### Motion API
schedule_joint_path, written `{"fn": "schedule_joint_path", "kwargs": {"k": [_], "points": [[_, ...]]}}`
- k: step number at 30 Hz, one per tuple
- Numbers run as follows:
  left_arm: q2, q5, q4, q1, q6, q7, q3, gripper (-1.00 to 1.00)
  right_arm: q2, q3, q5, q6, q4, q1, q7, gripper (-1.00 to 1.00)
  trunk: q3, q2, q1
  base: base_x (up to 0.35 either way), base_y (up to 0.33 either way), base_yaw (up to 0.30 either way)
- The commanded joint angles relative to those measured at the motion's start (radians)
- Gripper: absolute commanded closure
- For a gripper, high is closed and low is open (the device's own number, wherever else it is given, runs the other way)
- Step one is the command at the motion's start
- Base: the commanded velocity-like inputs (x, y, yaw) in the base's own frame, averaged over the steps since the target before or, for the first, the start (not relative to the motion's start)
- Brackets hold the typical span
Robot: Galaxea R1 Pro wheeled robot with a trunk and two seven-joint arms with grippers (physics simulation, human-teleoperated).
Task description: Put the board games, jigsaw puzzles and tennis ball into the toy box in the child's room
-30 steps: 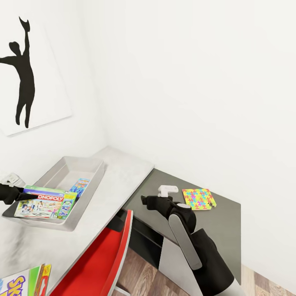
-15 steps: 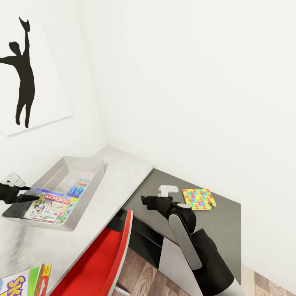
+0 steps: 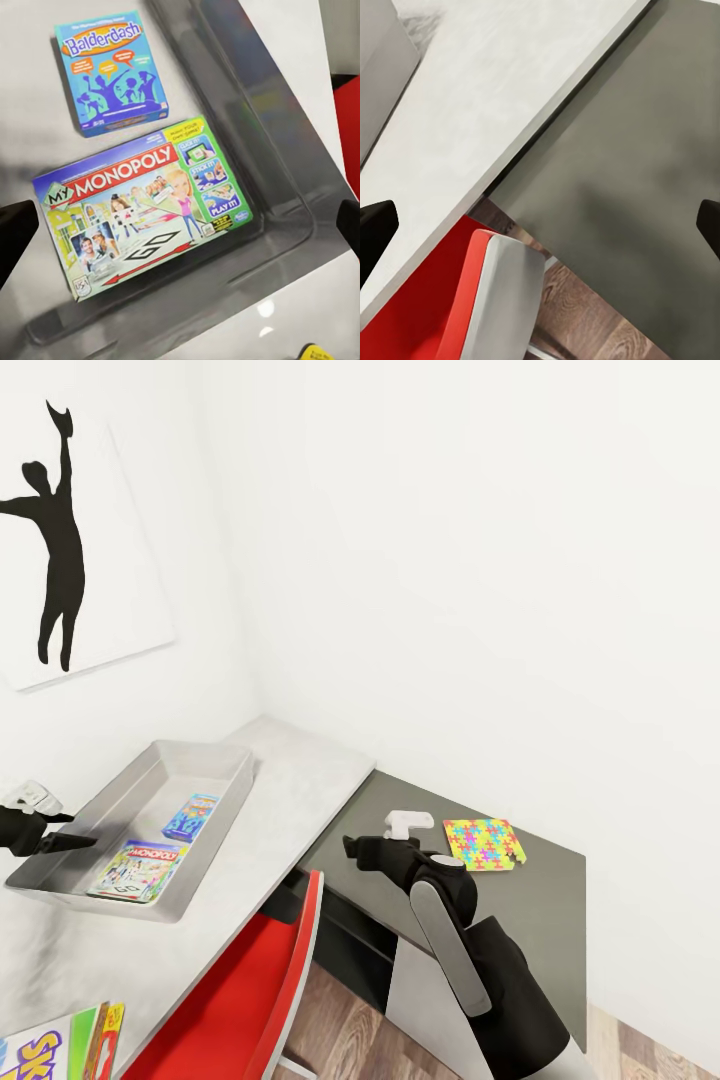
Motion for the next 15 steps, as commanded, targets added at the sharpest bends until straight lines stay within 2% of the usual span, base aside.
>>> {"fn": "schedule_joint_path", "kwargs": {"k": [1, 12, 15], "points": [[0.000, -0.008, -0.001, -0.001, 0.011, -0.008, 0.002, -1.00, 0.000, 0.001, -0.010, 0.002, -0.001, -0.001, -0.010, -1.00, -0.001, -0.001, 0.000, 0.000, 0.000, 0.000], [0.001, 0.000, -0.001, -0.001, 0.022, -0.024, 0.007, -1.00, 0.000, 0.001, -0.010, 0.002, -0.001, -0.001, -0.011, -1.00, -0.001, -0.001, 0.000, 0.000, 0.000, 0.000], [0.000, 0.006, -0.001, -0.001, 0.049, -0.039, 0.024, -1.00, 0.000, 0.001, -0.010, 0.002, -0.001, -0.001, -0.011, -1.00, 0.000, -0.001, 0.000, 0.000, 0.000, 0.000]]}}
